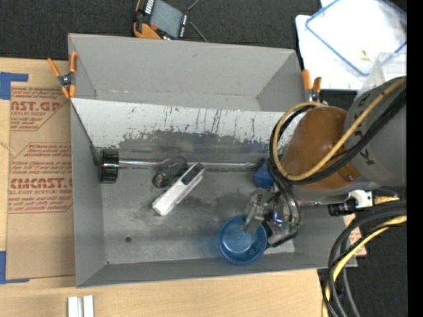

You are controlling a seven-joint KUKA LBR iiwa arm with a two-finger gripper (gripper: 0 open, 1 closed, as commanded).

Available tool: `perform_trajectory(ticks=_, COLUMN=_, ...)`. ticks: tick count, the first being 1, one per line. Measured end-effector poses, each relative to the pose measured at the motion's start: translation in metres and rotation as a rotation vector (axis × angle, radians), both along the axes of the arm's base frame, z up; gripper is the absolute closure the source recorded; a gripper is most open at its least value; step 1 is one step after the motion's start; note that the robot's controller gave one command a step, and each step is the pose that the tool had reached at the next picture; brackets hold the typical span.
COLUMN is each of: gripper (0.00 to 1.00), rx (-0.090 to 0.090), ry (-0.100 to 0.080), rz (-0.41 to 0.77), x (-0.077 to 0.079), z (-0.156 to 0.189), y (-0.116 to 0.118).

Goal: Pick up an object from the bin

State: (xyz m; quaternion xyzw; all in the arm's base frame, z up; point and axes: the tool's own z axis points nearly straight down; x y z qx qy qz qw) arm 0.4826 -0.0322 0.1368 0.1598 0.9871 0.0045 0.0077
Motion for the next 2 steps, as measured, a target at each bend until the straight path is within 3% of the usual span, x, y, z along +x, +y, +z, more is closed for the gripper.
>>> perform_trajectory(ticks=1, gripper=1.0, rx=0.0, ry=0.004, rz=0.0, x=-0.001, z=0.039, y=0.0)
perform_trajectory(ticks=2, gripper=1.0, rx=0.001, ry=0.001, rz=0.001, x=0.0, z=0.057, y=0.001)
